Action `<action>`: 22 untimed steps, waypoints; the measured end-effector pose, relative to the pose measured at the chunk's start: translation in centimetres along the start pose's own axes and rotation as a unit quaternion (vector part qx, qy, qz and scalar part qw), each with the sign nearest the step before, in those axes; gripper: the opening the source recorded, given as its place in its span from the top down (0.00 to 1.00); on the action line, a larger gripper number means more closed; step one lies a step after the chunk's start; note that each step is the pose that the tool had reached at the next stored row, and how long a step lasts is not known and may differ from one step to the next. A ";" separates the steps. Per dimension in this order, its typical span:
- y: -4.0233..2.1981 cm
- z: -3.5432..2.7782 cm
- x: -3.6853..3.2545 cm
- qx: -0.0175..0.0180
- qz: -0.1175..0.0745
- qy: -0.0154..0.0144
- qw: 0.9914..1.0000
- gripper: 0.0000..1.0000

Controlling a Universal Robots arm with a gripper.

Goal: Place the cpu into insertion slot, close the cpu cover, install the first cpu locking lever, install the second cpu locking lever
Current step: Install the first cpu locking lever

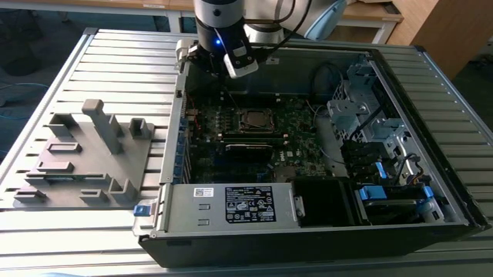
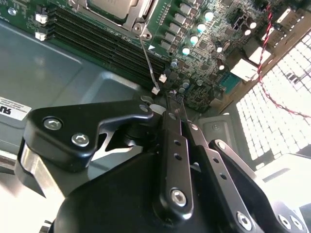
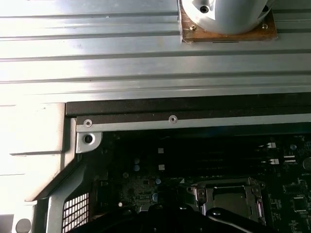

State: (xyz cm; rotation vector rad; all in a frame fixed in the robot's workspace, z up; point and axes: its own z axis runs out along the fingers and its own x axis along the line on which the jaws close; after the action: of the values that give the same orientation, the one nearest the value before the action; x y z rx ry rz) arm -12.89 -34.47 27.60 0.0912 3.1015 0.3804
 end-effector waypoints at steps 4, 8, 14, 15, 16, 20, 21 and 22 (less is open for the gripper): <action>-0.16 0.57 0.19 -0.001 0.000 0.000 1.000 0.89; -0.29 1.05 0.28 -0.006 0.000 0.001 1.000 0.89; -0.42 1.58 0.40 -0.018 0.000 0.001 1.000 0.89; -0.46 1.72 0.40 -0.019 0.000 0.001 1.000 0.89; -0.49 1.85 0.40 -0.019 0.000 0.001 1.000 0.89; -0.54 2.07 0.40 -0.021 0.000 0.001 1.000 0.89; -0.55 2.11 0.39 -0.021 0.000 0.001 1.000 0.89; -0.56 2.14 0.36 -0.022 0.000 0.001 1.000 0.89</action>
State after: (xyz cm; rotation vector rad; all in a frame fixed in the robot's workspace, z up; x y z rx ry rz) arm -13.23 -34.48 25.38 0.0915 3.0940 0.4481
